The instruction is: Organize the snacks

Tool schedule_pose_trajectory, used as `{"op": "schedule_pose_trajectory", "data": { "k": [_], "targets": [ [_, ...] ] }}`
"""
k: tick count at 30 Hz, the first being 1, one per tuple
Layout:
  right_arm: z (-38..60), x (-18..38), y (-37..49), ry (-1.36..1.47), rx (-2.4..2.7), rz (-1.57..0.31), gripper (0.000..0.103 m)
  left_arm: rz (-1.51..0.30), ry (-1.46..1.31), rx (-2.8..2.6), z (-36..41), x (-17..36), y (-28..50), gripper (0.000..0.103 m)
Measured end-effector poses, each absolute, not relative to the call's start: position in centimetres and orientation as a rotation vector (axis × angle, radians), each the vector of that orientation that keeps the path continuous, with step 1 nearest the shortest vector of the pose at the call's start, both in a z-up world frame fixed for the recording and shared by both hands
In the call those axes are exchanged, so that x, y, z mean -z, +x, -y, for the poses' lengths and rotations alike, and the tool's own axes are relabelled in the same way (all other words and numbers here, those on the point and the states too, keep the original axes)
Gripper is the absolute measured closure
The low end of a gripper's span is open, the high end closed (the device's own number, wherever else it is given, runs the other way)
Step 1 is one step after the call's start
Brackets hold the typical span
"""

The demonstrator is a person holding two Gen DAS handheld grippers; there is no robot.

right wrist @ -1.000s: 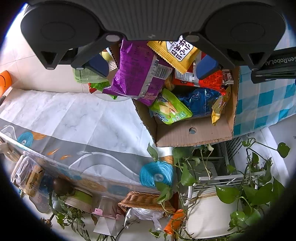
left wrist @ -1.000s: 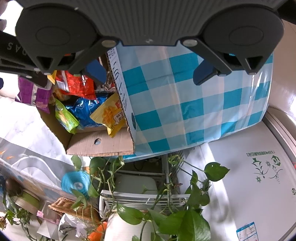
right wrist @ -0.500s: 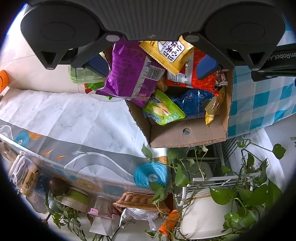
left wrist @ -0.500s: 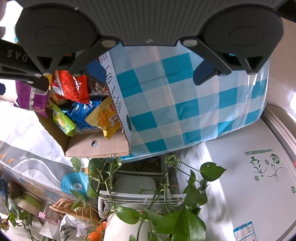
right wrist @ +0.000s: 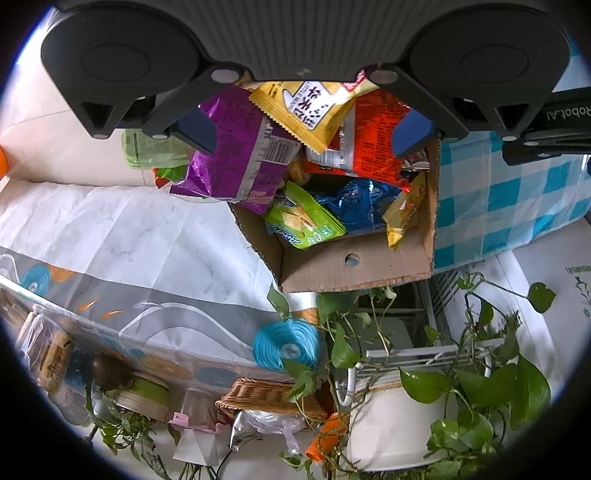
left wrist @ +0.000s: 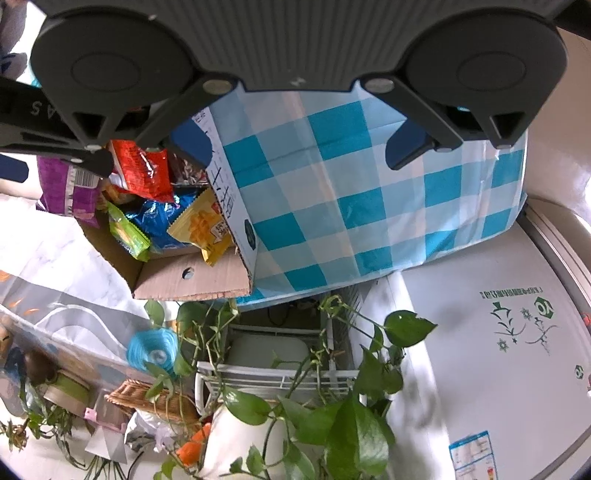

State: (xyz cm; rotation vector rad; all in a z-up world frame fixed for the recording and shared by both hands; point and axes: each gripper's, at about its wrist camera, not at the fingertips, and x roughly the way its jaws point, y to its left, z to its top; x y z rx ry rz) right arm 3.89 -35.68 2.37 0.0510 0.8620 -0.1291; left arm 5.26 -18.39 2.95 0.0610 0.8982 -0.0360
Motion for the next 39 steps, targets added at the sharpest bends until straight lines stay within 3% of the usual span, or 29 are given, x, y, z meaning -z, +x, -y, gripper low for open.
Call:
{"op": "schedule_pose_trajectory", "data": {
  "k": [13,24,39],
  "targets": [
    [30.7,-2.5,1.7,0.119,0.036,-0.789,0.000,-0.825,0.143,0.004,12.2,-3.9,2.2,0.001],
    [23.3,-1.5,-0.2,0.059,-0.135,-0.782,0.000,-0.867,0.150,-0.061,3.1,-3.1,0.5,0.001],
    [14.5,6.3,-3.2,0.013,-0.140,-0.878,0.000,-0.982,-0.003,-0.056,-2.5,0.8,1.0,0.001]
  ]
}}
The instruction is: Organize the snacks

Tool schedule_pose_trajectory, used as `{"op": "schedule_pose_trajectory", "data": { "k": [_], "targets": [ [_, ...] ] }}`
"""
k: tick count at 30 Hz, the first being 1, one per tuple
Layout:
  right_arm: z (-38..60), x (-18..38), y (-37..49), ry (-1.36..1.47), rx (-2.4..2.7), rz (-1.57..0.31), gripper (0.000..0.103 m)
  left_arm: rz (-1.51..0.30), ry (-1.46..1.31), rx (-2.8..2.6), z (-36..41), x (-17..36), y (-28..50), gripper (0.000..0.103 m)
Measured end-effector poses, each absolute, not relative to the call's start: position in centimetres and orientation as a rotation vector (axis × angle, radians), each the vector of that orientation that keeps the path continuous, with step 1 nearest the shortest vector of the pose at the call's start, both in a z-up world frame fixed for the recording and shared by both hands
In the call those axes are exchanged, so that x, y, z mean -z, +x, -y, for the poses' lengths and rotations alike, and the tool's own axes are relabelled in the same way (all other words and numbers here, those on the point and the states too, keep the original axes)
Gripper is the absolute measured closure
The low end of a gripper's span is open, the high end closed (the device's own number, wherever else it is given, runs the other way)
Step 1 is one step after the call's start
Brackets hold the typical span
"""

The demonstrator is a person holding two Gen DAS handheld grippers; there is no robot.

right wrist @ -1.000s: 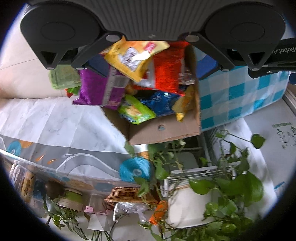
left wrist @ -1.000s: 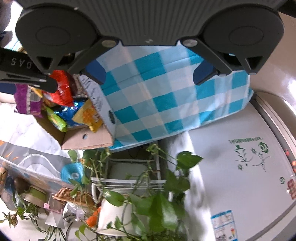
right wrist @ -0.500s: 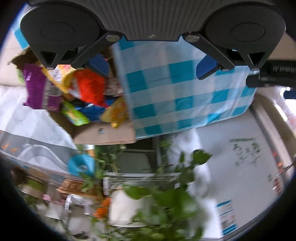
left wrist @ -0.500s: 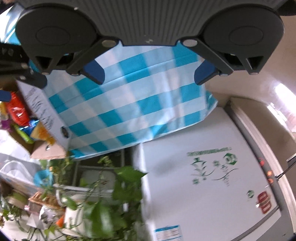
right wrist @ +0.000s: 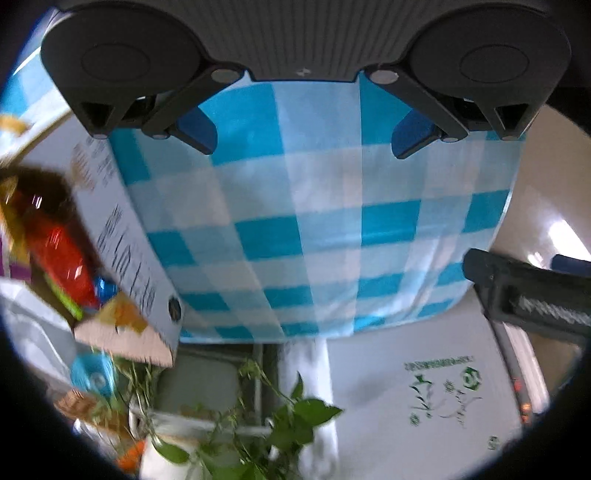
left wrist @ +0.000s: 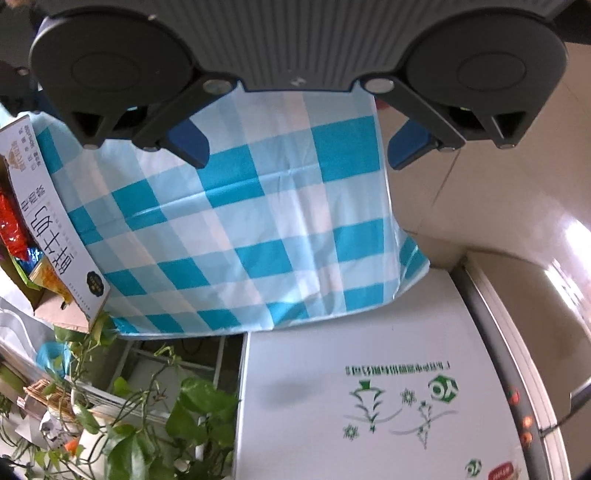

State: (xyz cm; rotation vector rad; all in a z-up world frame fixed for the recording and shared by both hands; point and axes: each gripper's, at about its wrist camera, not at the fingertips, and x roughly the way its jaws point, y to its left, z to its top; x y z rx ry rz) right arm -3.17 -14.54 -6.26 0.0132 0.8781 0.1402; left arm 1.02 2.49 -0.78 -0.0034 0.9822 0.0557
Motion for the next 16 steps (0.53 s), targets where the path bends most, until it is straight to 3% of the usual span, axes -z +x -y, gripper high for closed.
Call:
{"op": "schedule_pose_trajectory", "data": {
  "k": [16],
  "targets": [
    [13.3,9.9,-2.0,0.028,0.048,-0.705,0.000,-1.021,-0.038,-0.049,-3.1,3.1,1.4,0.001]
  ]
}}
